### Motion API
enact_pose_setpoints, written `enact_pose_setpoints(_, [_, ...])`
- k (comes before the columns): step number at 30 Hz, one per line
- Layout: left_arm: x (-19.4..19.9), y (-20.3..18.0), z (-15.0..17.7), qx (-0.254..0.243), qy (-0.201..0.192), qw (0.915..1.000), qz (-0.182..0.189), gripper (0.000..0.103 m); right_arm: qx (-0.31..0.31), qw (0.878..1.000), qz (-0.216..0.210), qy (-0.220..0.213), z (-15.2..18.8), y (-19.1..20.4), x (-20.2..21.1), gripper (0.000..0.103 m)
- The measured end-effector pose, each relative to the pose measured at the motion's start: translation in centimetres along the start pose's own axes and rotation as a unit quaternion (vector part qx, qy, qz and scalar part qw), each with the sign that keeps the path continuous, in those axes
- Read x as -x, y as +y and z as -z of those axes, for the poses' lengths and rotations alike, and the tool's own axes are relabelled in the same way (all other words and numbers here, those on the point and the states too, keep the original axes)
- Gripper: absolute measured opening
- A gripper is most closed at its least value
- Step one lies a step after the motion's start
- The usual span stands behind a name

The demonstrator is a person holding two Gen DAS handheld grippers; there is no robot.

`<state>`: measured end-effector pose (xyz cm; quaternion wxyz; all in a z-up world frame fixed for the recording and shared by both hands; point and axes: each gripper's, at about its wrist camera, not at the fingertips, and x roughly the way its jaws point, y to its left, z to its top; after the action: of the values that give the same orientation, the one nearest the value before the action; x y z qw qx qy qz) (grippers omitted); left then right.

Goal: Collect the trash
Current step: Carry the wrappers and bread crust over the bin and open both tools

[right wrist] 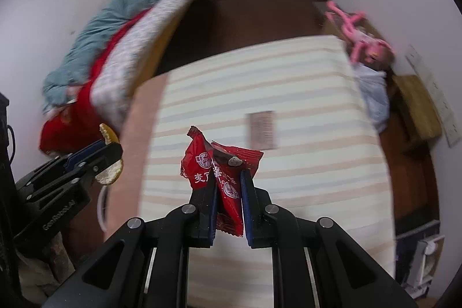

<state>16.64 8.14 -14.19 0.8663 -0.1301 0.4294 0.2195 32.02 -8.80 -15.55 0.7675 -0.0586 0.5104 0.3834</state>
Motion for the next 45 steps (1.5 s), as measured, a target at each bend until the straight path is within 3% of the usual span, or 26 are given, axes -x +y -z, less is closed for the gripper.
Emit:
enact_pose_setpoints(7, [6.0, 9.3, 2.1, 0.056, -0.035, 0.9962, -0.057, 0.024, 0.06, 0.996, -0.071, 0.0, 1.4, 12.1, 0.3, 0.015])
enact_pose_setpoints(12, [9.4, 16.9, 4.3, 0.102, -0.045, 0.9882, -0.106, 0.024, 0.111, 0.987, -0.115, 0.021, 2.5, 21.1, -1.4, 0.015])
enact_pose_setpoints(19, [10.5, 26.3, 8.0, 0.164, -0.034, 0.9739, -0.153, 0.024, 0.175, 0.97, -0.151, 0.069, 4.7, 33.7, -6.9, 0.015])
enact_pose_setpoints(24, [8.6, 32.3, 10.6, 0.205, -0.008, 0.9647, -0.164, 0.024, 0.202, 0.962, -0.146, 0.111, 6.2, 39.6, -12.7, 0.015])
enact_pose_setpoints(29, [4.7, 37.9, 13.5, 0.27, 0.041, 0.9543, -0.12, 0.024, 0.209, 0.956, -0.132, 0.159, 7.7, 42.9, -19.8, 0.015])
enact_pose_setpoints(34, [-0.9, 43.1, 16.7, 0.342, 0.099, 0.9316, -0.073, 0.024, 0.209, 0.946, -0.11, 0.222, 10.0, 44.6, -28.2, 0.015])
enact_pose_setpoints(42, [-8.3, 47.4, 19.8, 0.422, 0.162, 0.8919, 0.011, 0.025, 0.209, 0.932, -0.075, 0.287, 12.8, 44.9, -36.7, 0.015])
enact_pose_setpoints(45, [-9.3, 48.3, 20.8, 0.437, 0.186, 0.8803, -0.001, 0.027, 0.211, 0.925, -0.067, 0.309, 13.5, 45.0, -39.3, 0.016])
